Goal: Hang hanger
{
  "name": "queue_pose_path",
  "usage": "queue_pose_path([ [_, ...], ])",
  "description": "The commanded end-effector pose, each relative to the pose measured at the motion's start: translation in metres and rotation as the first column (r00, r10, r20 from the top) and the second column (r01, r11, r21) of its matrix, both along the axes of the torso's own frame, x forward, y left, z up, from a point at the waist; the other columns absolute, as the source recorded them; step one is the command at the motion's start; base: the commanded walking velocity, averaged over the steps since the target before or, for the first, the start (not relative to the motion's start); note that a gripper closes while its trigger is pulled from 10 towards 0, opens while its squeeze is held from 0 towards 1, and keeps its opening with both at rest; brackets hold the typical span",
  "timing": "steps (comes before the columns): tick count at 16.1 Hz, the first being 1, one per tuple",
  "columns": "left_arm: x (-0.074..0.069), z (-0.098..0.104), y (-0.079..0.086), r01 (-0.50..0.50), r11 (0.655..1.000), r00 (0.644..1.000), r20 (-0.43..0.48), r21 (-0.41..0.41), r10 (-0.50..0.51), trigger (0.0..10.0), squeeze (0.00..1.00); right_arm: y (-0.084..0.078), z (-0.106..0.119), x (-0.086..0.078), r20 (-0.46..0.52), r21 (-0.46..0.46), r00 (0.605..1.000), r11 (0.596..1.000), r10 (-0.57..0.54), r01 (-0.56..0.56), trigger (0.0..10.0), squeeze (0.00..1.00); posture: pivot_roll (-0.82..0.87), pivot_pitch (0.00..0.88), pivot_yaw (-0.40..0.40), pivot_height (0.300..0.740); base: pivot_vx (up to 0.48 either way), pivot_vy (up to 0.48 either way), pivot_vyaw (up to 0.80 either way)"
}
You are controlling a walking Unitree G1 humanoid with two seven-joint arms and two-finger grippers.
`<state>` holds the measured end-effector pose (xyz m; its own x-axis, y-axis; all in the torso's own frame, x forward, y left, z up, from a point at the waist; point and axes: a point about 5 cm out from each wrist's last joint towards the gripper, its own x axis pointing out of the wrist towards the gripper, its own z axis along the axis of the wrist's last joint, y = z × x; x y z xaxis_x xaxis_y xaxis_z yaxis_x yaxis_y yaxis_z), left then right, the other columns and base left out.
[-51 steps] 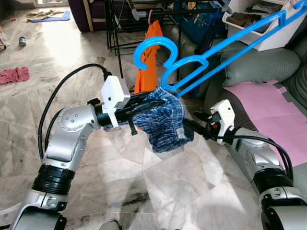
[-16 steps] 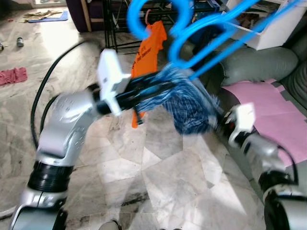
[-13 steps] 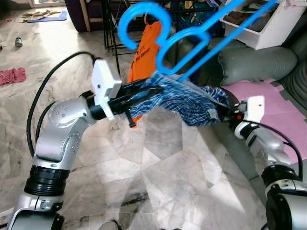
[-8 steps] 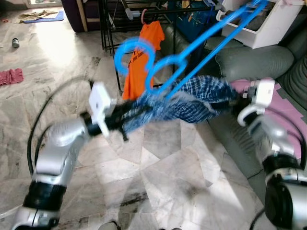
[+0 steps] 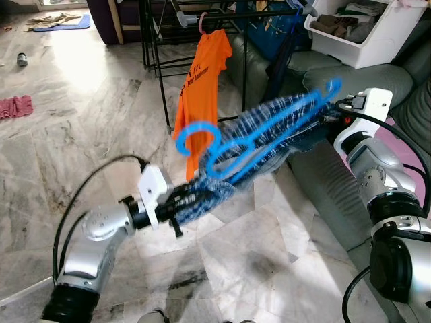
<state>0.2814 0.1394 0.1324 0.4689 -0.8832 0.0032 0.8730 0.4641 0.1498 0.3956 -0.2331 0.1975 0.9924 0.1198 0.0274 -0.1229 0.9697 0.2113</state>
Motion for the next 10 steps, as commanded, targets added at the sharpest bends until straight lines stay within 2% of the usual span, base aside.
queue_pose_path([
  [1,-0.002,-0.007,0.005,-0.001,0.999,1.0,0.0,0.035,0.001,0.0,0.0,-0.004,0.011,0.002,0.012,-0.001,1.0,1.0,-0.021,0.021,0.0,0.0,0.06,0.111,-0.116,0.74,0.0,0.0,0.0],
  [4,-0.001,-0.018,0.012,0.003,0.996,1.0,-0.009,0.09,-0.002,0.0,0.0,-0.005,0.009,0.003,-0.017,0.026,0.999,0.999,-0.03,0.031,0.0,0.0,0.06,0.113,-0.118,0.74,0.0,0.0,0.0],
  [6,0.002,-0.021,0.014,-0.007,0.989,0.999,0.036,0.151,0.001,0.0,0.0,-0.004,0.006,0.004,-0.072,0.077,0.997,0.997,-0.013,0.019,0.0,0.0,0.06,0.113,-0.117,0.74,0.0,0.0,0.0],
  [8,0.005,-0.031,0.017,-0.033,0.978,0.998,0.057,0.205,0.022,0.0,0.0,-0.002,0.01,0.005,-0.062,0.081,0.998,0.997,-0.003,0.008,0.0,0.0,0.05,0.11,-0.117,0.74,0.0,0.0,0.0],
  [10,0.008,-0.04,0.022,-0.069,0.972,0.997,0.039,0.224,0.062,0.0,0.0,-0.001,0.011,0.005,-0.061,0.079,0.998,0.997,0.005,0.0,0.0,0.0,0.05,0.11,-0.117,0.74,0.0,0.0,0.0],
])
